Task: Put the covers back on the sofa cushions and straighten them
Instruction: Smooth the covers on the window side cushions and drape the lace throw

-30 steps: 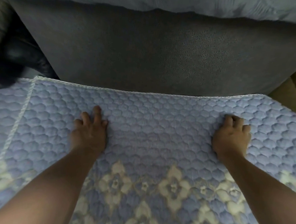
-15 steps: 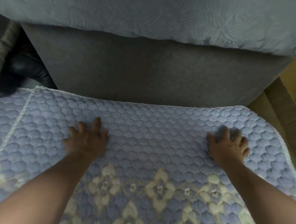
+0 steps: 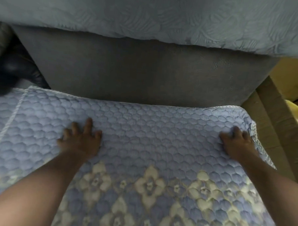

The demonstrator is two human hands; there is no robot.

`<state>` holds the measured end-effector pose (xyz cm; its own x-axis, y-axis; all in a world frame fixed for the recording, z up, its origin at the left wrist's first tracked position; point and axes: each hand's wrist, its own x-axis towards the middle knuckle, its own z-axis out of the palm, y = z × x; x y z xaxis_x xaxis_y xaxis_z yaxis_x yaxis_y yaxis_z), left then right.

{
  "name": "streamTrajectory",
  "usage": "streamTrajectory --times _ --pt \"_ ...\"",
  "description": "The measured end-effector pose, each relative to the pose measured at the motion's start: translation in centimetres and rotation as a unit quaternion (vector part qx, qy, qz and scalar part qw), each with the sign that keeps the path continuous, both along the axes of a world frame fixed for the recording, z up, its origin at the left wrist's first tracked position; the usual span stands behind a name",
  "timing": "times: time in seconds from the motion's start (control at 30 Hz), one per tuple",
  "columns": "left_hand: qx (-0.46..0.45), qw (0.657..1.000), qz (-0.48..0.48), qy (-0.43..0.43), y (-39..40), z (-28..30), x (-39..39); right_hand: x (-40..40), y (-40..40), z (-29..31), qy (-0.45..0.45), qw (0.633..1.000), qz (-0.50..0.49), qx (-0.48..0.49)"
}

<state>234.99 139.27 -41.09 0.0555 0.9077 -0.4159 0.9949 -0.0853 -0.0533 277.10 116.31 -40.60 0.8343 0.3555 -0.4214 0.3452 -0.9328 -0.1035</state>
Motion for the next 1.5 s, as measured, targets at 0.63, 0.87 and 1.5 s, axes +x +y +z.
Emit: streamTrajectory --times 0.63,0.87,1.5 --pt "0.189 0.977 0.091 0.029 -18.8 1.0 -37.7 -52.6 27.5 4.8 0.249 0.885 0.381 0.099" --pt "0.171 0.979 0.086 -0.066 -16.3 1.7 -40.7 -57.4 31.4 5.1 0.307 0.917 0.221 0.129" --pt "0.098 0.94 0.302 -0.123 -29.4 2.0 -30.6 -48.5 33.0 0.9 -0.055 0.734 0.672 -0.078"
